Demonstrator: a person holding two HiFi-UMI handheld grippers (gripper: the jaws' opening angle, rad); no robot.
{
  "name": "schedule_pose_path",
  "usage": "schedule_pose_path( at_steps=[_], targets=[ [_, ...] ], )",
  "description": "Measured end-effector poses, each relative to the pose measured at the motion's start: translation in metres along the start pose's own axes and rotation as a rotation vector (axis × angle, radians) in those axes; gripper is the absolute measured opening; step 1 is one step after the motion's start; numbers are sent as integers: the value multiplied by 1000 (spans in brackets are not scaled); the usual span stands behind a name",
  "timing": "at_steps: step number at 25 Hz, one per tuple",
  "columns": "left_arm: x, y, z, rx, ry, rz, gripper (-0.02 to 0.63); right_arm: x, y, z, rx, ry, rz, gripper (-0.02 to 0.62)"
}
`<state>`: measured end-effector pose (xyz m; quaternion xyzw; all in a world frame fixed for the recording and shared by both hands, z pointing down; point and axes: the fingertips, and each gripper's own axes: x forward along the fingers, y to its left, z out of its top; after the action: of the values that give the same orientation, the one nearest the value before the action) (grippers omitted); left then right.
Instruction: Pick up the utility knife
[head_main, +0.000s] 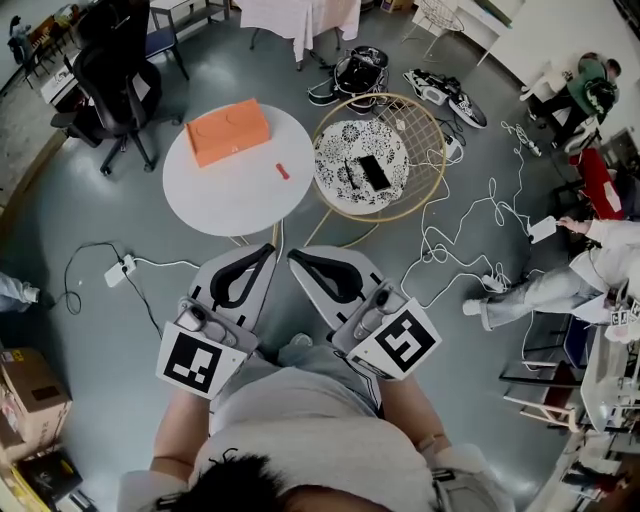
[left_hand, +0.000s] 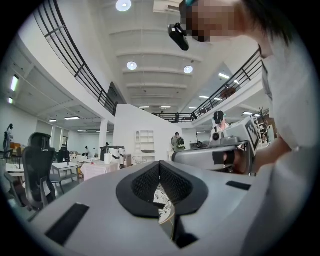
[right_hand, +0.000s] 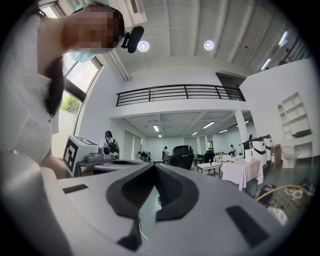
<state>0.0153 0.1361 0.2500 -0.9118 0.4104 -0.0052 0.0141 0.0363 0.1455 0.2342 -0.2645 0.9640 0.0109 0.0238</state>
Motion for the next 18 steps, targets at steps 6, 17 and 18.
schedule_pose_path(
  at_steps=[6,17,18],
  targets=[
    [11,-12,1,12,-10,25,11,-15,-11,-10,26,24,26,9],
    [28,-3,-11,7,17,43,11,-7,-29,-22,50,19,52,9],
    [31,1,-13,7,17,37,11,-4,-32,-23,51,21,46,9]
  ],
)
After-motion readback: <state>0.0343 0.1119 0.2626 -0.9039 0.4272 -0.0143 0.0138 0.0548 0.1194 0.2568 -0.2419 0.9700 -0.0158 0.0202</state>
